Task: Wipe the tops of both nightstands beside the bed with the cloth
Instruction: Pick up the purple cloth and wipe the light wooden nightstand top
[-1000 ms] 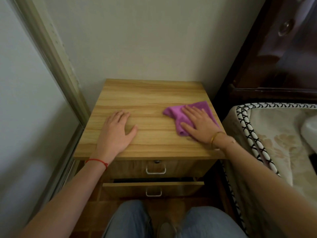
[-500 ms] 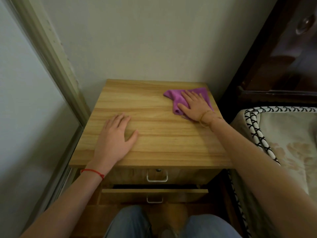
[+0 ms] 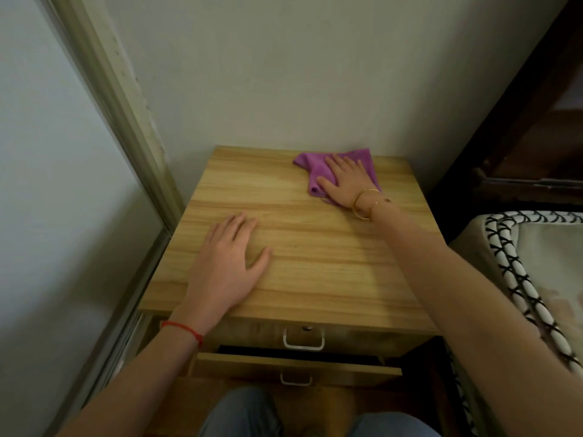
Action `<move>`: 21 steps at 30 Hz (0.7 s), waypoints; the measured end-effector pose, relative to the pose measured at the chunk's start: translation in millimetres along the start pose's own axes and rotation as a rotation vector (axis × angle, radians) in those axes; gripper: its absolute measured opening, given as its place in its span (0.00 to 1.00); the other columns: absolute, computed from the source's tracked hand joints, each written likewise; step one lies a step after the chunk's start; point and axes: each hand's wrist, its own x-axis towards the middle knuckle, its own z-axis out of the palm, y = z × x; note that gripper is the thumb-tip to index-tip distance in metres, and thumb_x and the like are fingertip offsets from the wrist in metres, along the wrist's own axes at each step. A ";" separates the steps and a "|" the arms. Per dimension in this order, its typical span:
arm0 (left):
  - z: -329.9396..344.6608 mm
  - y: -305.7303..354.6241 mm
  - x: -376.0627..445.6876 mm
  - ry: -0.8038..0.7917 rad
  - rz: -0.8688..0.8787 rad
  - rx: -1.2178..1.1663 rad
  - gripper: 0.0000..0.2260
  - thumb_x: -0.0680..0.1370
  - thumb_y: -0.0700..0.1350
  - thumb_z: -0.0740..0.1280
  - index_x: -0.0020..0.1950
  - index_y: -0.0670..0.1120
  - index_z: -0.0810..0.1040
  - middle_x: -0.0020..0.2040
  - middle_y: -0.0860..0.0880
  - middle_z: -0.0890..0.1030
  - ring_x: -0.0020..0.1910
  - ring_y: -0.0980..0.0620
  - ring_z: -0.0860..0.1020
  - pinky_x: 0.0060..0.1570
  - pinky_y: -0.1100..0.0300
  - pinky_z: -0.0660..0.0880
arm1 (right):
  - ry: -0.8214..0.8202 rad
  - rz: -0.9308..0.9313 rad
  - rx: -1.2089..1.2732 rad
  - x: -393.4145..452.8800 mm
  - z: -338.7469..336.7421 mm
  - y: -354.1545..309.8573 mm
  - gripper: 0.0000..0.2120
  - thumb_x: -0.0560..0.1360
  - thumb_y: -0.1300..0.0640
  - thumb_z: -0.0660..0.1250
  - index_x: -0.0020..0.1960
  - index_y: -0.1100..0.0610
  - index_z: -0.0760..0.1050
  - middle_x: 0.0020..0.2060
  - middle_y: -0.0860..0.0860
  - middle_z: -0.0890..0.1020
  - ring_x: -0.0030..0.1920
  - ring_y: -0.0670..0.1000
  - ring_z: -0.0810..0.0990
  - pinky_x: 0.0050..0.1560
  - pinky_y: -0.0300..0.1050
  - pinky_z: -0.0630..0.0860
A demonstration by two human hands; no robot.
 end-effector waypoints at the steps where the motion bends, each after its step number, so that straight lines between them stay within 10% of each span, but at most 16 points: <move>1: 0.6 -0.7 0.2 0.000 0.002 -0.002 0.29 0.80 0.63 0.54 0.77 0.49 0.61 0.77 0.49 0.61 0.77 0.51 0.56 0.77 0.53 0.48 | 0.009 -0.040 0.005 1.3 2.0 -13.1 0.32 0.79 0.40 0.51 0.77 0.54 0.50 0.77 0.53 0.52 0.76 0.54 0.50 0.74 0.52 0.43; 6: 2.5 -1.1 0.3 -0.003 -0.002 0.008 0.32 0.77 0.66 0.50 0.77 0.50 0.61 0.77 0.49 0.61 0.77 0.52 0.56 0.77 0.53 0.49 | 0.058 -0.356 0.033 -15.5 16.4 -43.9 0.31 0.79 0.41 0.53 0.77 0.53 0.52 0.76 0.51 0.56 0.76 0.52 0.53 0.75 0.51 0.45; 11: 2.9 -0.1 2.5 -0.009 -0.015 -0.013 0.30 0.79 0.64 0.52 0.78 0.51 0.59 0.78 0.51 0.59 0.77 0.54 0.53 0.77 0.55 0.46 | 0.009 -0.075 0.001 29.6 3.6 -14.7 0.32 0.79 0.40 0.51 0.77 0.54 0.50 0.77 0.53 0.53 0.76 0.54 0.51 0.74 0.51 0.43; 21: 4.1 -2.9 3.5 0.006 0.006 -0.036 0.34 0.75 0.66 0.49 0.76 0.50 0.63 0.76 0.50 0.63 0.76 0.52 0.57 0.77 0.51 0.51 | 0.019 -0.214 0.029 24.2 11.3 -41.3 0.31 0.79 0.40 0.52 0.77 0.53 0.51 0.77 0.51 0.54 0.76 0.53 0.52 0.74 0.50 0.43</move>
